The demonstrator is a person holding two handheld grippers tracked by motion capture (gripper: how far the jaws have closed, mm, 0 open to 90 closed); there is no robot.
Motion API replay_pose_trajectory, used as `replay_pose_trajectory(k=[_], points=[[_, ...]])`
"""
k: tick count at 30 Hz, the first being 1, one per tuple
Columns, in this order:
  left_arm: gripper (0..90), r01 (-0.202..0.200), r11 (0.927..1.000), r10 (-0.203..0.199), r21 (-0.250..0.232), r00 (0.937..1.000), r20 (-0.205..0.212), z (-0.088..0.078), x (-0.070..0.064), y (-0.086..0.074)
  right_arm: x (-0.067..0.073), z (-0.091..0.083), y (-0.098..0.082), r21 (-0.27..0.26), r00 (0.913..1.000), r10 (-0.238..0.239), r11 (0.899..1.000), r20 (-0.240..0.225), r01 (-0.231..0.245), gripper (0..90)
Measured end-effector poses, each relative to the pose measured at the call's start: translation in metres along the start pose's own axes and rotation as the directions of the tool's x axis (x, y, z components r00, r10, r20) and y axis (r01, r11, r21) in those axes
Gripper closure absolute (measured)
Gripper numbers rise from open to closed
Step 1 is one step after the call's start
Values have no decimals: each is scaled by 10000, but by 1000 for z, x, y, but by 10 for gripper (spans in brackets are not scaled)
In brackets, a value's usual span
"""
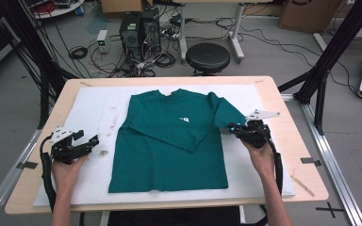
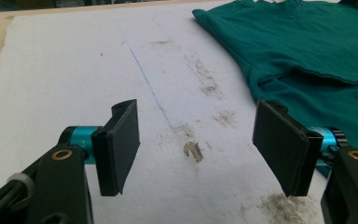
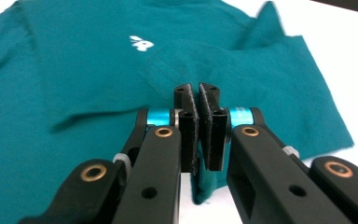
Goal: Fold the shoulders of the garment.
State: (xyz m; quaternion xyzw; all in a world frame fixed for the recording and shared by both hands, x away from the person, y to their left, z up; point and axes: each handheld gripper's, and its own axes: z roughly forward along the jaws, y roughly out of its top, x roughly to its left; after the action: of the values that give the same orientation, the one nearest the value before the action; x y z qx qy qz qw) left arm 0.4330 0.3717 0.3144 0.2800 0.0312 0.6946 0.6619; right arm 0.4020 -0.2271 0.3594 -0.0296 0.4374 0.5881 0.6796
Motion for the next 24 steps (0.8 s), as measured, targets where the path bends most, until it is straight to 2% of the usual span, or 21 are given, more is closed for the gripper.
replay_pose_trajectory(k=[1,2,3,4,5,6,9,10,13,17,24], points=[[317,5,10000,-5,4,10000,10,0,0,0,9,6,6,64,9998,-135,9999,-165,136,877],[317,5,10000,-5,4,10000,10,0,0,0,9,6,6,64,9998,-135,9999,-165,136,877],[317,29,10000,-29,-22,10000,21,0,0,0,19,12,12,118,9987,-221,9997,-454,226,877],[317,29,10000,-29,-22,10000,21,0,0,0,19,12,12,118,9987,-221,9997,-454,226,877],[317,-11,10000,11,-24,10000,45,0,0,0,30,19,18,222,9975,-331,9992,-624,346,877],[317,-11,10000,11,-24,10000,45,0,0,0,30,19,18,222,9975,-331,9992,-624,346,877],[317,-32,10000,32,-4,10000,25,0,0,0,48,32,30,340,9938,-647,9971,-906,680,877],[317,-32,10000,32,-4,10000,25,0,0,0,48,32,30,340,9938,-647,9971,-906,680,877],[317,-11,10000,12,-28,10000,60,0,0,0,60,41,36,301,9904,-750,9964,-1162,790,876],[317,-5,10000,5,-21,10000,37,0,0,0,77,51,45,101,9820,-933,9953,-1642,962,876],[317,5,10000,-5,-19,10000,32,0,0,0,93,61,50,25,9729,-865,9960,-2142,891,876]])
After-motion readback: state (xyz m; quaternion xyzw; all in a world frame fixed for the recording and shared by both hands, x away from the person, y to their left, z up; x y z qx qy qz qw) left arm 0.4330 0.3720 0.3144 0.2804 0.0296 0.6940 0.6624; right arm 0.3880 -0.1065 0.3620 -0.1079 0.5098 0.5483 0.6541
